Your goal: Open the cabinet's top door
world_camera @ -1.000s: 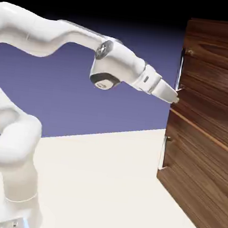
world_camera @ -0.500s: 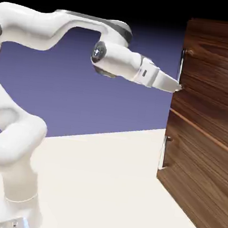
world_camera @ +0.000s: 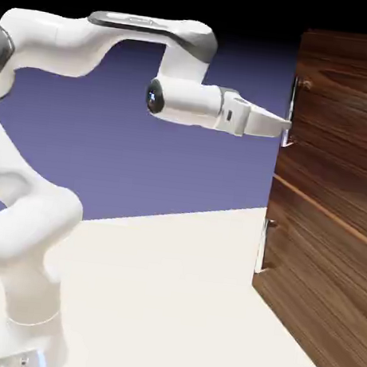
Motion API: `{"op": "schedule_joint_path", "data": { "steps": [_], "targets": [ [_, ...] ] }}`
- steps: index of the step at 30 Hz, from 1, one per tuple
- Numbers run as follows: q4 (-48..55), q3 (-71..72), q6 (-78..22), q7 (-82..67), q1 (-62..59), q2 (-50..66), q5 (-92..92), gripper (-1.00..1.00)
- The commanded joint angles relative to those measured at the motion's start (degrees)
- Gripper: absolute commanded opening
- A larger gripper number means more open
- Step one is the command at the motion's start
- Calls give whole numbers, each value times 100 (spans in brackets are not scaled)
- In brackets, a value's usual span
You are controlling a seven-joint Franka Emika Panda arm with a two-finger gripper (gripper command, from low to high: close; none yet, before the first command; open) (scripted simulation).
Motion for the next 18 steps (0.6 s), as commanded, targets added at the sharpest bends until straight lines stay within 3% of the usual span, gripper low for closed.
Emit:
{"op": "schedule_joint_path", "data": {
  "steps": [1, 9, 17, 18],
  "targets": [
    [51, 81, -10, -198, -80, -12, 250, 0],
    [464, 725, -87, -1787, -717, -110, 2247, 0],
    [1286, 1657, -141, -2058, -1883, 417, 2470, 0],
    [1286, 1657, -141, -2058, -1884, 417, 2470, -100]
  ]
}}
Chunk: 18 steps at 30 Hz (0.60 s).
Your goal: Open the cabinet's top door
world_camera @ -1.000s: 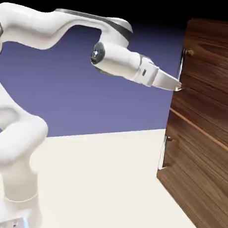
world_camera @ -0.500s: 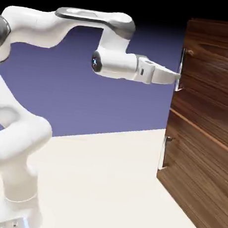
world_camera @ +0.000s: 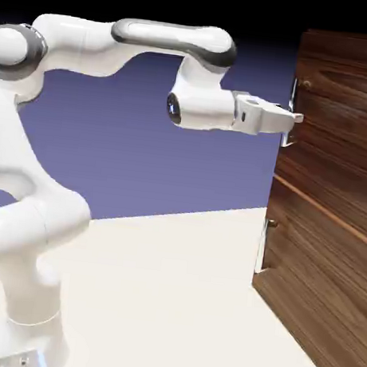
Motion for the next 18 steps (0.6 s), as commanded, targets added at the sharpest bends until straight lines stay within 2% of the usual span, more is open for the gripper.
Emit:
{"op": "schedule_joint_path", "data": {
  "steps": [1, 13, 18],
  "targets": [
    [0, 0, 0, 0, 0, 0, 0, -100],
    [-635, -2125, -158, -1365, 2492, 683, 106, -100],
    [-1157, -3064, -362, -838, 3530, 473, -738, -100]
  ]
}}
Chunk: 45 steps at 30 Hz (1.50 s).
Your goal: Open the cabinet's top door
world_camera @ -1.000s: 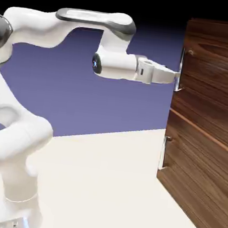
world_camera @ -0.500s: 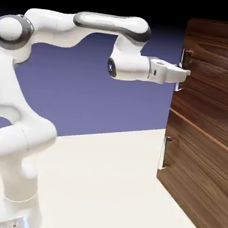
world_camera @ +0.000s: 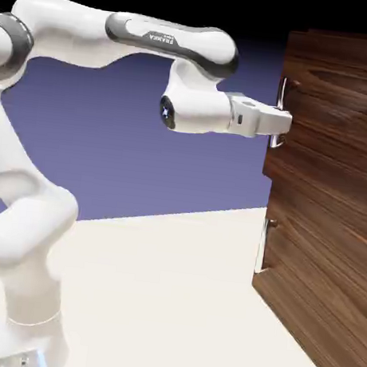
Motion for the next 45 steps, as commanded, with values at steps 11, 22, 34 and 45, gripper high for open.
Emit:
{"op": "schedule_joint_path", "data": {
  "steps": [11, 22, 34, 45],
  "targets": [
    [-1469, -1956, -756, 1833, 1818, -1136, -2729, -100],
    [-2522, -3483, -1837, 3383, 2401, -2384, -5470, -100],
    [-2729, -5514, -4206, 4447, 2008, -3075, -8450, -100],
    [-1395, -7799, -6839, 4543, 2492, -2388, -10453, -100]
  ]
}}
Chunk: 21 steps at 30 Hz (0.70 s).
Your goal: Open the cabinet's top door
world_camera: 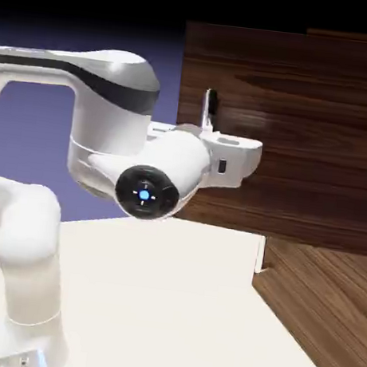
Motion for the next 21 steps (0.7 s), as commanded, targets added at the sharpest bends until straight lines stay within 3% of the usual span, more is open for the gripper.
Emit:
{"op": "schedule_joint_path", "data": {
  "steps": [1, 11, 21],
  "targets": [
    [179, -208, -220, -8, 126, 87, -128, -100],
    [2163, -2243, -2171, 2, 1959, 674, -1080, -100],
    [4110, -3748, -3491, 405, 4036, 365, -1695, -100]
  ]
}}
